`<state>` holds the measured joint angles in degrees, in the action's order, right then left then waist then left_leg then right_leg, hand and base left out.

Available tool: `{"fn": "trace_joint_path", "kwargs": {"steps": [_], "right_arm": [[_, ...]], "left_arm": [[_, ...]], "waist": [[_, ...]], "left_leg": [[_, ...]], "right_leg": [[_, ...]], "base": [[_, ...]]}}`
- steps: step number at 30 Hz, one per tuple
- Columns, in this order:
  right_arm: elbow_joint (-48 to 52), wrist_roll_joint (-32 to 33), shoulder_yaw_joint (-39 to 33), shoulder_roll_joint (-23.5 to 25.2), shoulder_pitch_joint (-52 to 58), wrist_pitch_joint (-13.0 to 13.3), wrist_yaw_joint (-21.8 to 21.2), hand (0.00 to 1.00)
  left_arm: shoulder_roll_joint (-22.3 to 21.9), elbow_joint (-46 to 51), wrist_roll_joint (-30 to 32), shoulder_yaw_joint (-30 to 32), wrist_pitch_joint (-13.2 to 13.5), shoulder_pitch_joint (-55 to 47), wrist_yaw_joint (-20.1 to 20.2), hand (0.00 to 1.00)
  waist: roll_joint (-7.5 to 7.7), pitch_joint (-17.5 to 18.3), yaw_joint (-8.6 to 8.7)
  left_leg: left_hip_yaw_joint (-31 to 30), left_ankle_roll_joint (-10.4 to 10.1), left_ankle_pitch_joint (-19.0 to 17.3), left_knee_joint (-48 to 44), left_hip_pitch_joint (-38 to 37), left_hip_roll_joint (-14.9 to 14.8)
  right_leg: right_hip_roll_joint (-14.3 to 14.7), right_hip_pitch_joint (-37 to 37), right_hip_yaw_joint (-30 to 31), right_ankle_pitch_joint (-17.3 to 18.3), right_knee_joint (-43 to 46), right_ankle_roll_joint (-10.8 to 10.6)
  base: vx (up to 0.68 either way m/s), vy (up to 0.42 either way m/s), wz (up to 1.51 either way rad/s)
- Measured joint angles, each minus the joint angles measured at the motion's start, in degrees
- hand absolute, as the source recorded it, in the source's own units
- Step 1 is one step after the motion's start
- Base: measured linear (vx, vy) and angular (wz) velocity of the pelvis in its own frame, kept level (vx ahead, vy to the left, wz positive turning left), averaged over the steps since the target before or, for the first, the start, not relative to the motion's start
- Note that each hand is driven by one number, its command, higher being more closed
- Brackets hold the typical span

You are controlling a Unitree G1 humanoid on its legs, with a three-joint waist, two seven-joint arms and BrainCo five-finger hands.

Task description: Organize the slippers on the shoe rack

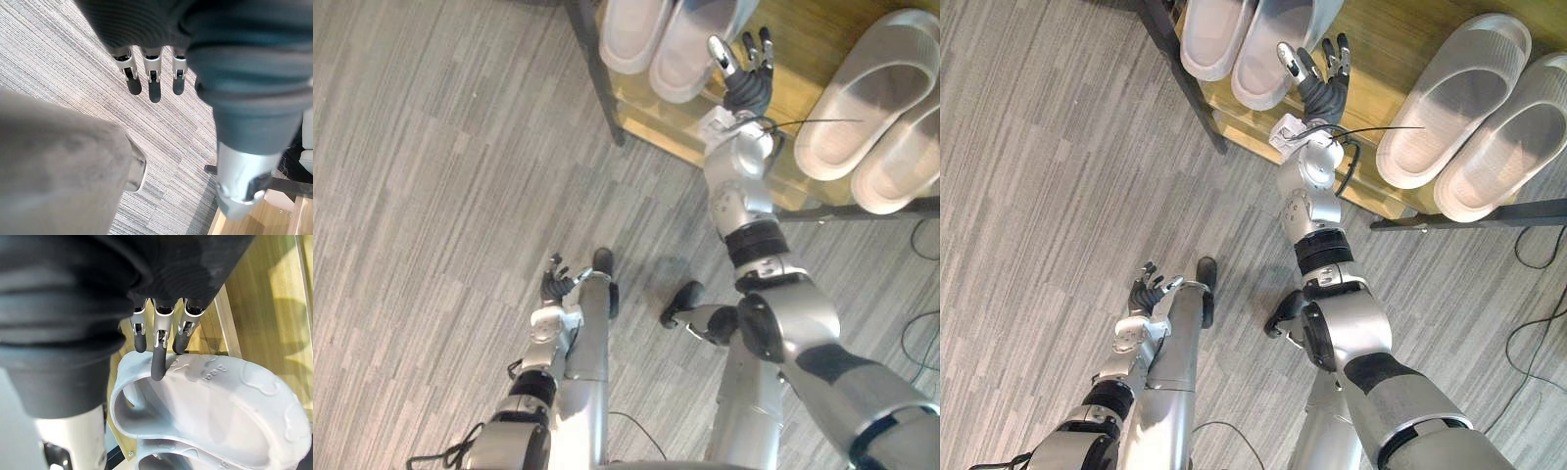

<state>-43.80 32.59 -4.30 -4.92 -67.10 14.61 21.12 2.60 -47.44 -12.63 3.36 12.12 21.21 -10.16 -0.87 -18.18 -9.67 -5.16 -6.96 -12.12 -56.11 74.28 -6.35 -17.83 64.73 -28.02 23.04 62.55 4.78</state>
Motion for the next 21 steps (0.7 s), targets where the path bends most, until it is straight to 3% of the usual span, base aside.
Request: {"fn": "trace_joint_path", "kwargs": {"steps": [7,12,16,21], "right_arm": [[-0.01,-0.35,-0.27,-0.23,0.03,-0.28,0.51,0.00],[1.03,-4.15,-0.56,-0.95,2.05,-0.96,2.22,0.00],[11.38,-9.58,0.22,-2.14,9.44,-1.71,3.47,0.00],[22.54,-17.71,4.83,-2.47,18.80,-1.96,4.02,0.00]], "left_arm": [[0.03,-0.28,-0.38,0.16,-0.03,0.10,-1.05,0.00],[0.42,-0.53,-0.53,0.80,-0.13,-0.06,-1.21,0.00],[0.75,-0.51,-0.51,2.16,-0.19,-1.12,-1.19,0.00],[1.86,-0.53,0.15,2.42,-0.65,-4.94,-0.93,0.00]], "waist": [[-0.01,0.01,0.11],[0.01,0.01,0.46],[0.02,0.01,1.36],[0.67,0.36,3.26]], "left_leg": [[0.27,0.01,0.00,-0.11,-0.14,-0.59],[1.23,0.06,0.01,-0.31,-0.82,-1.39],[1.78,0.29,-0.14,-0.48,-1.92,-2.38],[4.17,0.82,-0.49,2.39,-8.45,-3.83]], "right_leg": [[0.75,-0.02,0.30,-0.48,-0.62,0.84],[1.07,-0.09,1.05,-0.94,-0.79,1.35],[1.93,-0.93,1.47,-1.46,-1.39,1.35],[3.08,-6.02,2.47,-1.97,-4.40,0.88]], "base": [[0.00,0.060,-0.05],[-0.01,0.066,-0.11],[-0.02,0.061,-0.13],[-0.02,0.039,-0.14]]}}
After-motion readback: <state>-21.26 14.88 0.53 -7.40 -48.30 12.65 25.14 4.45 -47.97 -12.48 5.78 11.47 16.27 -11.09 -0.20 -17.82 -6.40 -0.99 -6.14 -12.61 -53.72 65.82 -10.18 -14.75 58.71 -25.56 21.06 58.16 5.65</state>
